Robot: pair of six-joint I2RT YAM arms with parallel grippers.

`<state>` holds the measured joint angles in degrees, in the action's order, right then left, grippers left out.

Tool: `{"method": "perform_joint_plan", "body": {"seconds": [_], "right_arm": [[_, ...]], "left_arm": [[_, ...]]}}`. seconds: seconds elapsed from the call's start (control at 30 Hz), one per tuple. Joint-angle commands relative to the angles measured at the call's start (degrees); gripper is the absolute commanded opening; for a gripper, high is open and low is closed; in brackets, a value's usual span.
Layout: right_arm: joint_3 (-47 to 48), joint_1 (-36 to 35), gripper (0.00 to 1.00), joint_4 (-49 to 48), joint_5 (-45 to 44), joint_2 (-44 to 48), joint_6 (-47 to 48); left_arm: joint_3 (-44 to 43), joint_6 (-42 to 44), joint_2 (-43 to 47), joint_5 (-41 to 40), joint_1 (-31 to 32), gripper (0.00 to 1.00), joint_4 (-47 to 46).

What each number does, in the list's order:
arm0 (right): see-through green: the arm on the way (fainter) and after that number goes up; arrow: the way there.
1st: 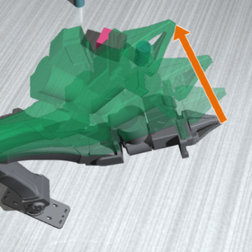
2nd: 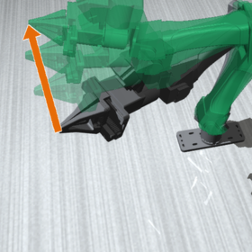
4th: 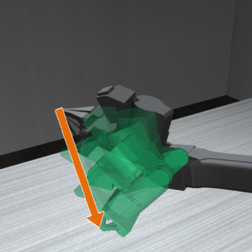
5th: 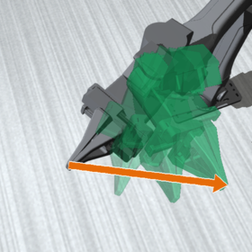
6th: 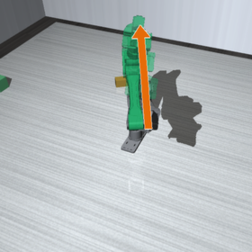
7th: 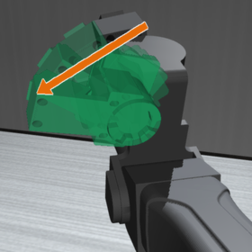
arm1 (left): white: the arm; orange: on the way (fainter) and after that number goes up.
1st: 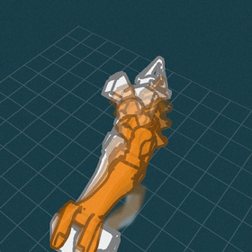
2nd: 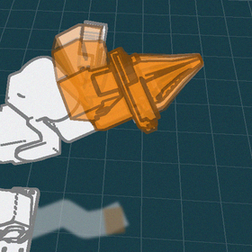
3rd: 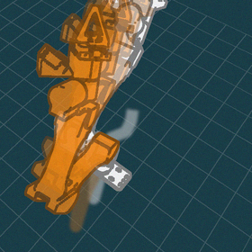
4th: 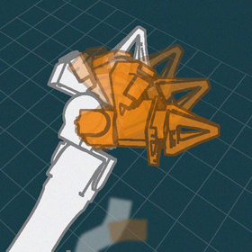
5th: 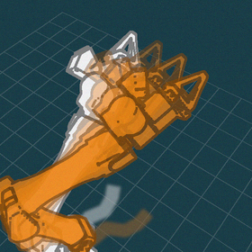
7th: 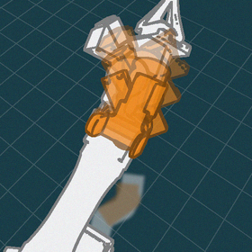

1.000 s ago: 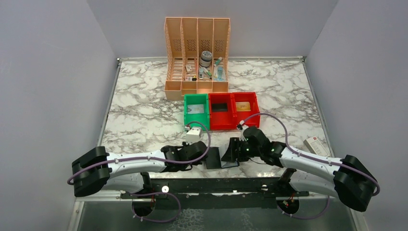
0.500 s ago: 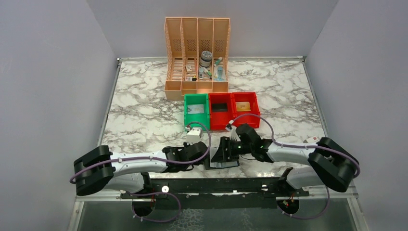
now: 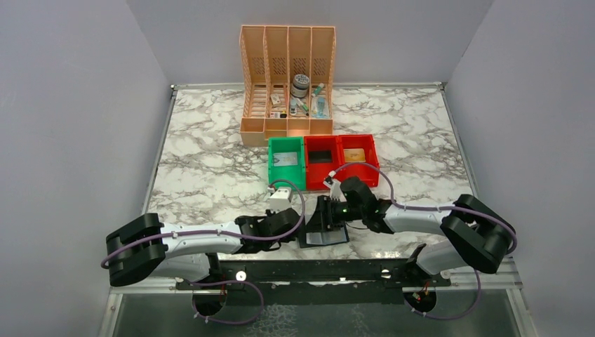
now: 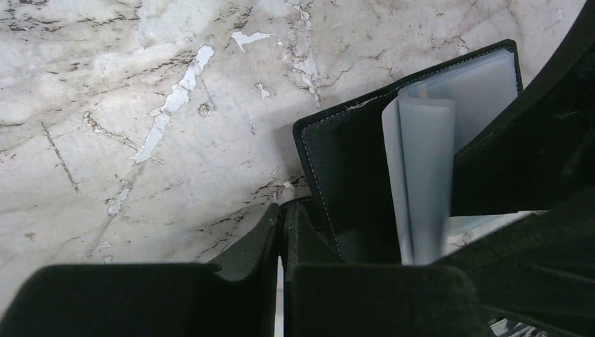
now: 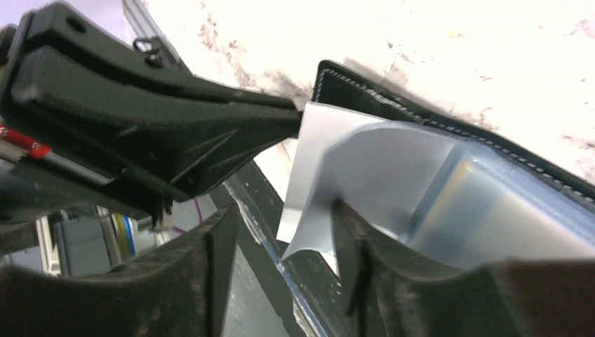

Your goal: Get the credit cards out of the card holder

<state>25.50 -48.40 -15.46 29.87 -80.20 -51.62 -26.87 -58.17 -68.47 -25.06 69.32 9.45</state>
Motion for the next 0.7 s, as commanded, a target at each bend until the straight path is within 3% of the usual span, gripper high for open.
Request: {"method": "perform_joint_plan", "body": {"seconds": [0.0, 0.07, 0.17, 0.27, 0.57, 0.67], "right_arm": [[2.0, -0.2, 0.46, 0.3, -6.3, -2.7, 0.1], [0.6, -0.2, 0.47, -3.3, -4.6, -2.5, 0.9], [-0.1, -0.2, 0.60, -7.6, 0.6, -2.2, 2.7], [0.6, -0.2, 0.63, -7.9, 4.5, -2.7, 3.8], [-1.5, -0.2, 0.50, -4.3, -4.9, 2.0, 1.7], [-1.1, -0.2, 0.51, -4.5, -3.7, 2.5, 1.4]], "left_arm": [[0.1, -1.4, 0.3, 0.3, -0.2, 0.02, -3.0], [0.2, -2.1, 0.6, 0.0, -0.2, 0.03, -3.1], [1.2, -3.5, 1.3, -0.6, -0.2, 0.05, -3.0], [2.3, -4.3, 2.5, -0.8, -0.3, 0.06, -2.9], [4.6, -5.2, 7.0, -1.6, -0.3, 0.07, -1.5], [5.5, -4.3, 7.4, -0.9, -0.9, 0.14, -3.2]]}}
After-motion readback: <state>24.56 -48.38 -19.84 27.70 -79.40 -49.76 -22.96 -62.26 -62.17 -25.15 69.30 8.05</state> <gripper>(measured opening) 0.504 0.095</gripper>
